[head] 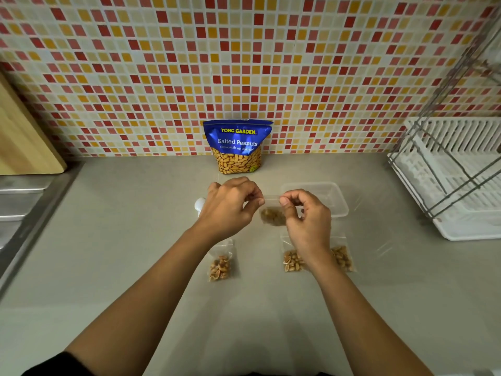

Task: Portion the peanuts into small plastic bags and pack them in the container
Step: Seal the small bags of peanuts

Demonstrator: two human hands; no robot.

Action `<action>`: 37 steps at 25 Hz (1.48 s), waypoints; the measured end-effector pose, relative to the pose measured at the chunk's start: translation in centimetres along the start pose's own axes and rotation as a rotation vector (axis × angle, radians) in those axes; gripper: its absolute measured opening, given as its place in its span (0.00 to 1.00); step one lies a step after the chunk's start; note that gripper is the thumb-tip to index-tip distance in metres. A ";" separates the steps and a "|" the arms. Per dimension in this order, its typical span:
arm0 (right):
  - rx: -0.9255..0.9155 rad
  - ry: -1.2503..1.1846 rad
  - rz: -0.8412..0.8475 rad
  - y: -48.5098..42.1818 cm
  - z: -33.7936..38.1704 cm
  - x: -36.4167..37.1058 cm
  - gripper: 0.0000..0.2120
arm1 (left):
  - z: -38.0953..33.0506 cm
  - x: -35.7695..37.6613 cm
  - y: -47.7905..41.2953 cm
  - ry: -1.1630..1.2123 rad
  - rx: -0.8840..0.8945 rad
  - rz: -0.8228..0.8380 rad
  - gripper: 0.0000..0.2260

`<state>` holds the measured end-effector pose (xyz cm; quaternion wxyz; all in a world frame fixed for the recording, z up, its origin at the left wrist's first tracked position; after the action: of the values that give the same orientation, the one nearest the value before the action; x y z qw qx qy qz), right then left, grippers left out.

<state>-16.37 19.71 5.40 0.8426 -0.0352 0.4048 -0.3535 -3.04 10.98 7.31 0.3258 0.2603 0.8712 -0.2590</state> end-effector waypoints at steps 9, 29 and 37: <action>0.115 -0.240 0.188 0.7 -0.5 2.8 0.03 | 5.0 2.0 3.1 0.745 -0.339 0.128 0.09; 0.066 0.307 0.558 3.7 -6.4 13.8 0.13 | 9.7 8.0 10.1 -0.051 -0.688 0.009 0.12; 0.058 0.399 0.388 1.0 -12.7 5.5 0.14 | 8.7 11.9 4.5 0.172 -0.506 0.044 0.09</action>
<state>-22.43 19.84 -7.05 0.7990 0.1375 0.5514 -0.1968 -4.27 12.22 -8.01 0.3107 0.2103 0.9269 -0.0026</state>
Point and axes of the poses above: each hand's wrist, its own y-axis away from the middle knuckle, its own x-axis out of the palm, z = x × y, the point moved 7 cm from there along -y, towards the middle knuckle, and after that the axes turned 14 degrees about y, right-handed, at the moved point
